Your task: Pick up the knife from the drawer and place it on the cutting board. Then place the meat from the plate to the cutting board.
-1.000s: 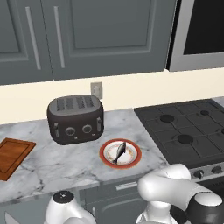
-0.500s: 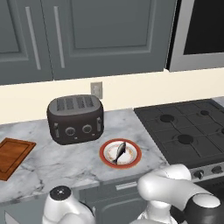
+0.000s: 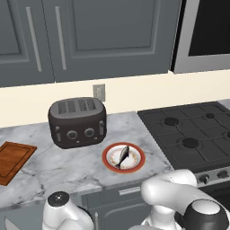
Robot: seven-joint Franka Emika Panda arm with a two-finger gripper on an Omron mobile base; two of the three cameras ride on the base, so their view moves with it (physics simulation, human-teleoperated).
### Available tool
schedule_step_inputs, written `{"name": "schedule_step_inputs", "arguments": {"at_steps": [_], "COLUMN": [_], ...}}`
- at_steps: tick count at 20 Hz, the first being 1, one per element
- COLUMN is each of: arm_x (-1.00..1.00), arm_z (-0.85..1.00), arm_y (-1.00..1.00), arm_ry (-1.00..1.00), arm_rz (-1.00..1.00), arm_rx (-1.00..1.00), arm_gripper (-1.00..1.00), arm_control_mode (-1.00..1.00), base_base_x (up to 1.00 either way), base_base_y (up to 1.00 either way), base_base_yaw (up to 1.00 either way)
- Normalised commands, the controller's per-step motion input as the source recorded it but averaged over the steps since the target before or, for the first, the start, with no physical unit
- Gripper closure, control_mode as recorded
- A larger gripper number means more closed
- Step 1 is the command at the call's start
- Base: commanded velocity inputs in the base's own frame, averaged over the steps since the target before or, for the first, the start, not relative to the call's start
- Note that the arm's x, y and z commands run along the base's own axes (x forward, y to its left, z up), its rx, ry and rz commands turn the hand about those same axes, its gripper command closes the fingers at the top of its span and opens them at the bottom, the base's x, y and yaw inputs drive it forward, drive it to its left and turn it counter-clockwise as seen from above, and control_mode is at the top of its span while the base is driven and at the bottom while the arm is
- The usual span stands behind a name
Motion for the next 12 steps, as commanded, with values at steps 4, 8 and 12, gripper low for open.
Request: {"name": "schedule_step_inputs", "arguments": {"at_steps": [4, 8, 12], "arm_x": [0.19, 0.10, 0.11], "arm_z": [-0.29, -0.20, -0.13], "arm_y": [-0.06, -0.01, 0.12], "arm_ry": [0.03, 0.00, 0.01], "arm_rz": [0.08, 0.00, 0.00], "arm_rx": [0.00, -0.01, -0.04], "arm_gripper": [-1.00, -1.00, -1.00], "arm_control_mode": [-1.00, -1.00, -1.00], "base_base_x": [0.00, 0.00, 0.00], "base_base_y": [0.00, 0.00, 0.00], "base_base_yaw": [0.00, 0.00, 0.00]}}
